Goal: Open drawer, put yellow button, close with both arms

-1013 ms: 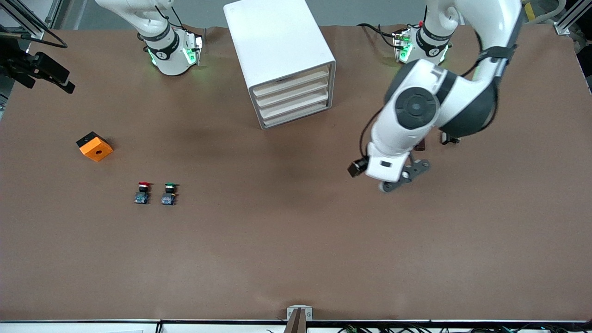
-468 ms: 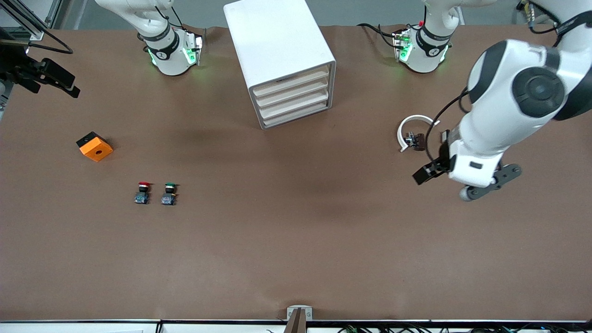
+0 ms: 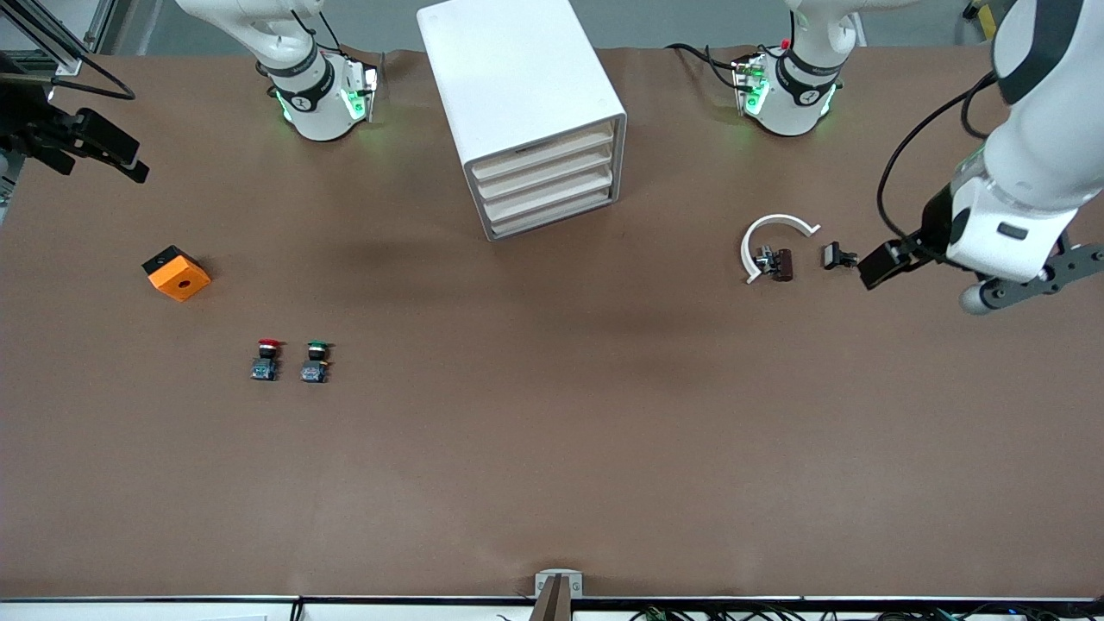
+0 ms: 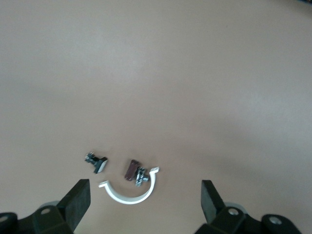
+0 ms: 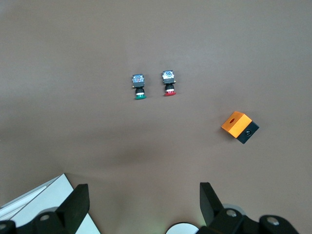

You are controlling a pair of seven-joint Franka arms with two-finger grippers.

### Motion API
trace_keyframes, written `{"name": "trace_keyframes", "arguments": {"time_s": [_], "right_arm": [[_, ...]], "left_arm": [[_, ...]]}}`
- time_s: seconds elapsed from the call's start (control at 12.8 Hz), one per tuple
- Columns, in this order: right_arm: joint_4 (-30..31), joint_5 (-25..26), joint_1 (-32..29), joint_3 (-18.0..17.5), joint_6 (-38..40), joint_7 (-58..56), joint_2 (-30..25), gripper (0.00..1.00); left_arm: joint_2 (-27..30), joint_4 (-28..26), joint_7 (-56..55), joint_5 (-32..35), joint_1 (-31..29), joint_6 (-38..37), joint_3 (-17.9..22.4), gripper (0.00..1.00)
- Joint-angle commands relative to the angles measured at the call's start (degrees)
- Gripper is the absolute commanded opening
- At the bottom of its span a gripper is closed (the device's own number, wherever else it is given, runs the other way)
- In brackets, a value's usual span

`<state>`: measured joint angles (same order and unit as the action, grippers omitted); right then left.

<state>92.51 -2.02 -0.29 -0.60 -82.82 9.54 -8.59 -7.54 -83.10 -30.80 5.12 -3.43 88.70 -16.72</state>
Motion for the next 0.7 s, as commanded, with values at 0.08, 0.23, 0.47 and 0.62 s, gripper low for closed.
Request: {"name": "trace_keyframes", "arguments": {"time_s": [0.08,0.23,0.47,0.62], "right_arm": [[-1.5,-0.1,0.1,0.6,0.6,-0.1,0.7,1.00],[-1.6,-0.1,-0.4,0.6,0.8,-0.6,0.7,1.00],[-1.5,0.3,-0.3,0.6,0.9,-0.7,0.6,1.00],[-1.5,0.3,-0.9,0.7,0.9,-0.7,0.4,1.00]], "left_arm": [[6.8,-6.2,10.1,-3.3,0.4,-1.1,4.6,1.00],[10.2,-9.1,18.7,-5.4,3.3,-1.3,11.2,1.00],[12.5,-10.1,21.7,-6.3,4.0,-2.8,12.9,1.00],[12.5,-10.1,22.3,-6.4,4.0,-2.8,12.4,1.00]]}}
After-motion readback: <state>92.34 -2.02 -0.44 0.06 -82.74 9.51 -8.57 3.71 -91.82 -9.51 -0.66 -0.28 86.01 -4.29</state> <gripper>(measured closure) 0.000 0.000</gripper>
